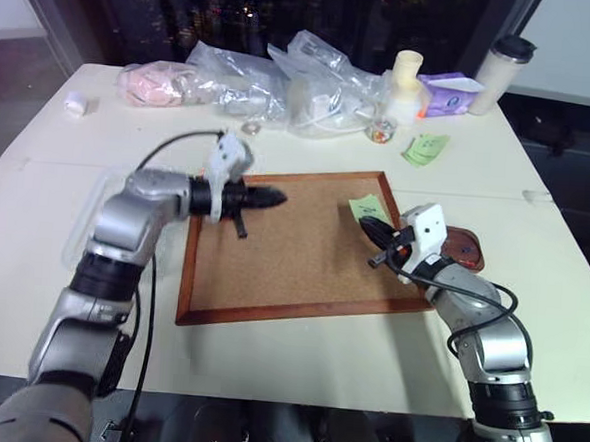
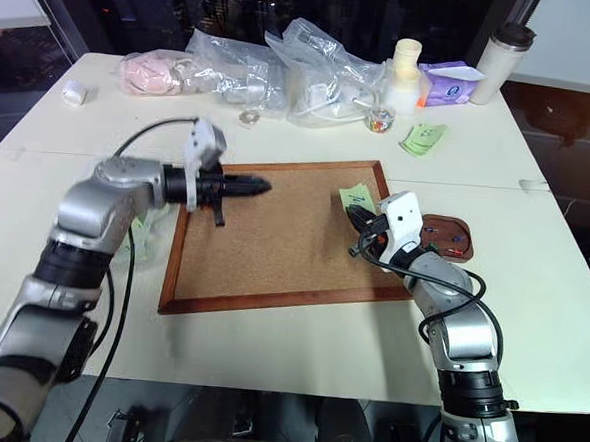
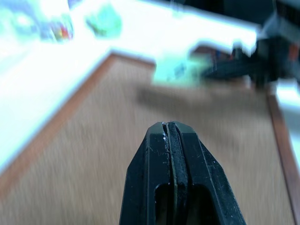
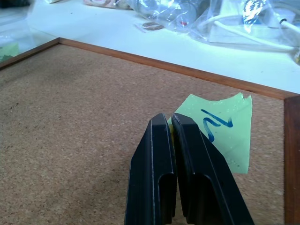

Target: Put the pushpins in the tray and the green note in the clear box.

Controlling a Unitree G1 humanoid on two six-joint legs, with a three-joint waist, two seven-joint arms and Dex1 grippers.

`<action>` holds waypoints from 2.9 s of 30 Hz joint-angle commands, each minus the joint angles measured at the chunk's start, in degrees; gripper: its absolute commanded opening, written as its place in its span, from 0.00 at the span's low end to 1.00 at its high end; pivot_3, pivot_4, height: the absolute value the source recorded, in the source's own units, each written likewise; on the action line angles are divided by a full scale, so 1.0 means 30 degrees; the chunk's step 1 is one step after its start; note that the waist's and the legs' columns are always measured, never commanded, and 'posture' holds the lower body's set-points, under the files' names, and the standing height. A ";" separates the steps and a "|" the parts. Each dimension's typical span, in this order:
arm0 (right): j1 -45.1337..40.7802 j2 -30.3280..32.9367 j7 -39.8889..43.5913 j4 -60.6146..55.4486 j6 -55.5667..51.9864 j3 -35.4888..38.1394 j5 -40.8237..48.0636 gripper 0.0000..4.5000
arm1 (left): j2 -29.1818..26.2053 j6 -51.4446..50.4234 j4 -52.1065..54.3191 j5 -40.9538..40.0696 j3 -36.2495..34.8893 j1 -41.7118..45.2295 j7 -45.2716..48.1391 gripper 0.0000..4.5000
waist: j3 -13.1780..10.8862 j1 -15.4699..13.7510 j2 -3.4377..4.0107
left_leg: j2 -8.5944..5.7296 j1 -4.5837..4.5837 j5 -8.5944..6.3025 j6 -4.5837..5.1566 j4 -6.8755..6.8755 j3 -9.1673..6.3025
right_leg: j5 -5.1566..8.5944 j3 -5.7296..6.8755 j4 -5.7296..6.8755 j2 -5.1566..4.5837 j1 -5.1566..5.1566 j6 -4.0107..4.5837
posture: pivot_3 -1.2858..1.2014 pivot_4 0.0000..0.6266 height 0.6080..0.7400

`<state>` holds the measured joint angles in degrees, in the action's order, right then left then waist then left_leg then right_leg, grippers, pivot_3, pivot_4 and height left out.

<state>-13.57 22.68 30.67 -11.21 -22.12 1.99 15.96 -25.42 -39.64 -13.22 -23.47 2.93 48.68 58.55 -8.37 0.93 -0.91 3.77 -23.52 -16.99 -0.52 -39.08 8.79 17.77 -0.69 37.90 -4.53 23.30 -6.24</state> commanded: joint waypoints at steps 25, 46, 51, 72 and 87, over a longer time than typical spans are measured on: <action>-0.0911 0.0185 -0.0281 -0.3309 -0.1064 -0.0086 0.0517 0.00 | 0.8269 -0.6857 -1.2983 -0.4846 -0.7727 0.5620 -0.7468 0.99 | -0.0071 -0.0049 -0.0070 | -0.0017 -0.0004 0.0008 -0.0018 -0.0002 0.0019 | 0.0009 0.0028 -0.0004 -0.0009 -0.0007 -0.0020 | 0.52 0.24 0.96; -0.0978 -0.0087 -0.1136 -0.4423 -0.1725 0.0520 0.1031 0.00 | 0.9218 -0.3707 -1.5967 -0.4465 -0.8567 0.6537 -0.6868 0.01 | -0.0077 -0.0015 -0.0073 | -0.0019 -0.0006 0.0013 -0.0029 0.0005 0.0005 | 0.0010 0.0043 -0.0006 -0.0006 -0.0008 -0.0021 | 0.52 0.24 0.96; -0.1578 -0.1066 -0.2838 -0.5398 -0.3207 0.3282 0.3843 0.00 | 0.8966 -0.2753 -1.6364 -0.4067 -0.8586 0.6393 -0.7213 0.01 | -0.0078 -0.0034 -0.0074 | -0.0018 -0.0005 0.0014 -0.0029 0.0005 0.0003 | 0.0010 0.0046 -0.0004 -0.0007 -0.0008 -0.0021 | 0.52 0.24 0.96; 0.2119 0.2012 -0.6145 -0.1223 -0.5078 0.6998 0.1992 0.00 | 0.4567 0.9078 -0.2397 0.5168 0.5038 0.1520 0.1869 0.01 | -0.0071 -0.0011 -0.0032 | -0.0016 0.0007 0.0016 -0.0032 0.0037 0.0035 | 0.0009 0.0020 -0.0031 -0.0005 -0.0014 -0.0018 | 0.52 0.24 0.96; 0.1182 0.1846 -0.4939 0.1690 -0.3565 0.6902 0.1765 0.77 | 0.3963 0.7692 -0.0694 0.4453 0.4662 0.0656 0.2121 0.00 | -0.0073 -0.0059 -0.0030 | -0.0014 0.0004 0.0015 -0.0027 0.0022 0.0019 | 0.0010 0.0020 -0.0031 -0.0007 -0.0023 -0.0022 | 0.52 0.24 0.96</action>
<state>-9.69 28.00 15.72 -4.44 -33.99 21.11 20.62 -13.53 -16.63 -17.76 -9.12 18.23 50.24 65.12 -8.59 0.75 -1.01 3.73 -23.50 -16.95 -0.60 -39.02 8.84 17.80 -0.63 37.82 -4.55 23.23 -6.31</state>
